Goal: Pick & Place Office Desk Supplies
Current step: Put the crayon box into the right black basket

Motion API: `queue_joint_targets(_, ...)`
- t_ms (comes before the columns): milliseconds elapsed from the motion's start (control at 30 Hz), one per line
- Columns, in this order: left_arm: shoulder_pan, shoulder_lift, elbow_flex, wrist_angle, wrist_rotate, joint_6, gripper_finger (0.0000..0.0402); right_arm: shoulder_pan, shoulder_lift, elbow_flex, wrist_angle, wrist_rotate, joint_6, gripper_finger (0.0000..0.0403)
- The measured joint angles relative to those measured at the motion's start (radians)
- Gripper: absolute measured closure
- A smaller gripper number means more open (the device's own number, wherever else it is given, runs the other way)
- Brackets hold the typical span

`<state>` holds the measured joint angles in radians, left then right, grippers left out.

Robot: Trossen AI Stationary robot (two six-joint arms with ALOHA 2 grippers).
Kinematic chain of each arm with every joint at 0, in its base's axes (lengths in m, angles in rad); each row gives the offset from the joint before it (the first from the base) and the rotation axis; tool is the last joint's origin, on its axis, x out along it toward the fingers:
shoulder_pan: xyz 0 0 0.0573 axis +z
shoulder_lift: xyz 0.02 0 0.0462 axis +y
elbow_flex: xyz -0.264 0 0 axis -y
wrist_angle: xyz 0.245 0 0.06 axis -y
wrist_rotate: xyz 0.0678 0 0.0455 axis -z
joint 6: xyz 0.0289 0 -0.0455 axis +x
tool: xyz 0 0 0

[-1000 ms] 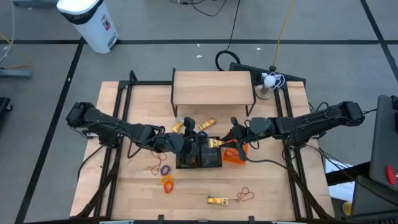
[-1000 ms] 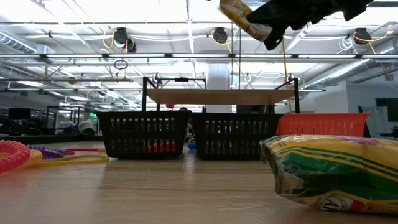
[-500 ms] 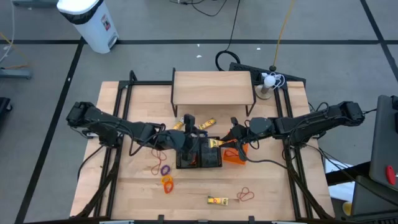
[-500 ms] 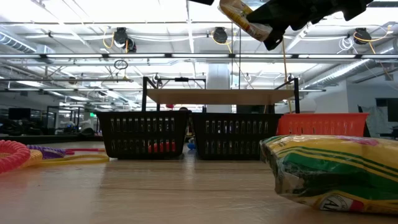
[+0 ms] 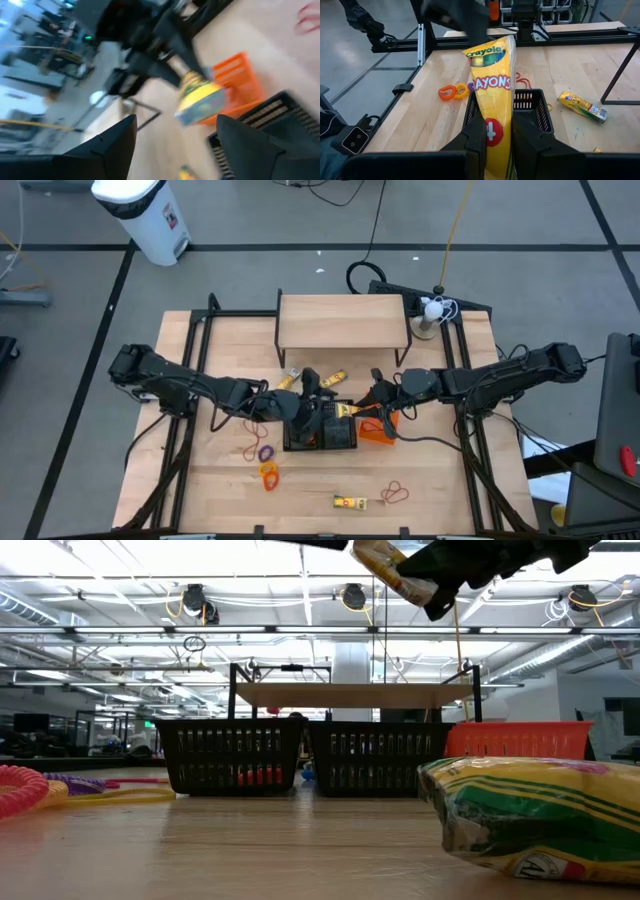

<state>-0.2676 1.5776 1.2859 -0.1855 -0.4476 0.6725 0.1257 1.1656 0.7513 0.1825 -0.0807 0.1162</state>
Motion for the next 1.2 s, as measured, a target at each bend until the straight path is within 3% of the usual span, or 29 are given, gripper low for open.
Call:
queue_joint_targets(333,-0.006,0.060,-0.001,0.014,-0.096,0.297,0.0146,0.000,0.000,0.000,0.008,-0.003,0.002,0.0353)
queue_joint_targets(567,-0.010,0.068,-0.001,0.083,-0.212,0.340,0.0146,0.000,0.000,0.000,0.005,-0.003,0.003,0.0353)
queue_joint_targets(1200,-0.049,0.068,-0.001,0.087,-0.081,0.347,0.0146,0.000,0.000,0.000,0.018,0.000,0.003,0.0353)
